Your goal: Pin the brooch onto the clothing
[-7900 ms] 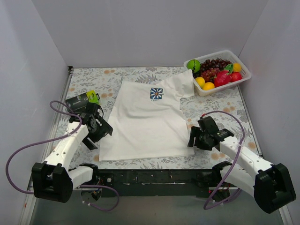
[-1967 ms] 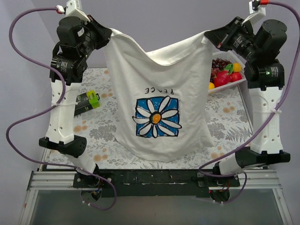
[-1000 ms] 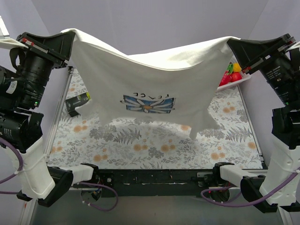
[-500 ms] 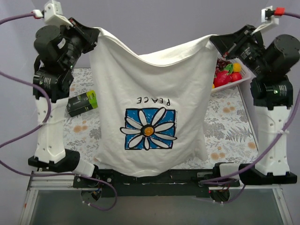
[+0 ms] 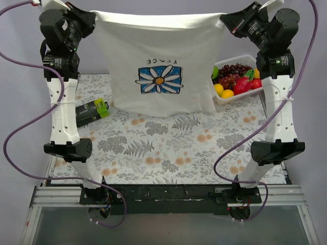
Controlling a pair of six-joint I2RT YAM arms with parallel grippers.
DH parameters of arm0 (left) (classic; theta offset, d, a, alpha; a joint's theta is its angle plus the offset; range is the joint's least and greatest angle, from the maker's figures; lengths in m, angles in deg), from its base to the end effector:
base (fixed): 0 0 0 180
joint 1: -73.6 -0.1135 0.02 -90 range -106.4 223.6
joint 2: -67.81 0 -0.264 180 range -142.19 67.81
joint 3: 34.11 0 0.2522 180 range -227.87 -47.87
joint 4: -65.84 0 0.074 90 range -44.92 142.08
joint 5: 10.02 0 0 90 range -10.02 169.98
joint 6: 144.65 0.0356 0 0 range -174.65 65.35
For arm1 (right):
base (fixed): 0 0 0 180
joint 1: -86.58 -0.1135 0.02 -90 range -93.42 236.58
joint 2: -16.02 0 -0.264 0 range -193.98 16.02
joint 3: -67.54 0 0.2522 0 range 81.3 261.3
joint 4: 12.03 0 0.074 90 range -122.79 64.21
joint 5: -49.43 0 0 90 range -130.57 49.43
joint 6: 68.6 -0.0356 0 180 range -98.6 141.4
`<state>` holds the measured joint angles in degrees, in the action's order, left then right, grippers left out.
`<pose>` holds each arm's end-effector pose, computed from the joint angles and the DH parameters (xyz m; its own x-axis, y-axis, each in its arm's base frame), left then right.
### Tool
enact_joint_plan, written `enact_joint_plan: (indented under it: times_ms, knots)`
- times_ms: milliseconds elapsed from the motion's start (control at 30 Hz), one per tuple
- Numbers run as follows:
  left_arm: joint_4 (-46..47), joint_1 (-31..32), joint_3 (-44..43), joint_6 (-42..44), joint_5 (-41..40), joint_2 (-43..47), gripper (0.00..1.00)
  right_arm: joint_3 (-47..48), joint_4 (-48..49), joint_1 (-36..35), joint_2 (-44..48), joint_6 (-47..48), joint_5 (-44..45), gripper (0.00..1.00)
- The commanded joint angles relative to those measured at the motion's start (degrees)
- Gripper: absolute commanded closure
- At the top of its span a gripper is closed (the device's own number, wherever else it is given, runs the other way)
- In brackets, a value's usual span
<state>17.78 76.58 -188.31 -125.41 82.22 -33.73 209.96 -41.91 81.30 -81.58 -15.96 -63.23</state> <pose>0.3345 -0.0188 0.5815 -0.0594 -0.9416 -0.3314 0.1056 0.3242 -0.9401 0.3344 0.0447 0.5805 -0.0724 0.5557 -0.8282 -0.5179 0.6887 0.5074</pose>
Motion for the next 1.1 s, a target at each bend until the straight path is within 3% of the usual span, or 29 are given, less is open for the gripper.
enact_joint_plan:
  times_ms: [0, 167, 233, 300, 333, 400, 433, 533, 567, 667, 867, 1067]
  knots:
    - [10.39, -1.66, -3.80, 1.50, 0.75, 5.46, 1.00, 0.30, 14.53, 0.53, 6.80, -1.93, 4.81, 0.99]
    - [9.70, -1.67, 4.63, 2.56, 0.39, 10.30, 1.00, -9.99, 15.59, 0.53, 12.78, -0.52, 4.12, 0.99]
    - [8.82, -1.67, 13.06, 1.86, 0.75, 14.32, 1.00, -18.21, 16.82, 0.45, 15.94, 0.27, 2.71, 0.99]
    - [9.87, -1.67, 22.01, 0.81, 1.19, 18.02, 1.00, -25.09, 16.21, 0.53, 20.23, 0.97, 0.78, 0.99]
    - [11.00, -1.67, 32.41, 0.10, 2.41, 22.74, 1.00, -32.52, 16.21, 0.53, 21.91, 1.76, 0.25, 0.99]
    - [11.80, -1.67, 40.91, -0.95, 1.37, 27.16, 1.00, -41.52, 14.29, 0.45, 27.17, 2.56, -2.30, 0.99]
    - [11.98, -1.67, 50.09, -1.30, 1.36, 31.10, 1.00, -50.09, 13.49, 0.53, 28.94, 4.04, -2.48, 0.99]
    - [11.72, -1.67, 66.10, -2.36, 3.03, 37.27, 1.00, -62.87, 11.38, 0.45, 35.97, 5.54, -3.89, 0.99]
    - [11.02, -1.67, 70.00, -3.84, 3.82, 41.12, 1.00, -70.14, 10.94, 0.44, 37.56, 6.33, -4.85, 0.99]
    - [9.79, -1.67, 80.89, -6.57, 7.32, 47.63, 1.00, -80.10, 4.00, 0.44, 42.22, 9.58, -4.32, 0.99]
    - [3.22, -1.75, 91.12, -10.62, 6.65, 56.79, 1.00, -92.96, -3.90, 0.36, 48.90, 9.59, -6.16, 0.99]
    - [-5.67, -1.67, 92.80, -12.38, 6.20, 61.45, 1.00, -100.00, -13.39, 0.09, 51.46, 11.35, -6.70, 0.99]
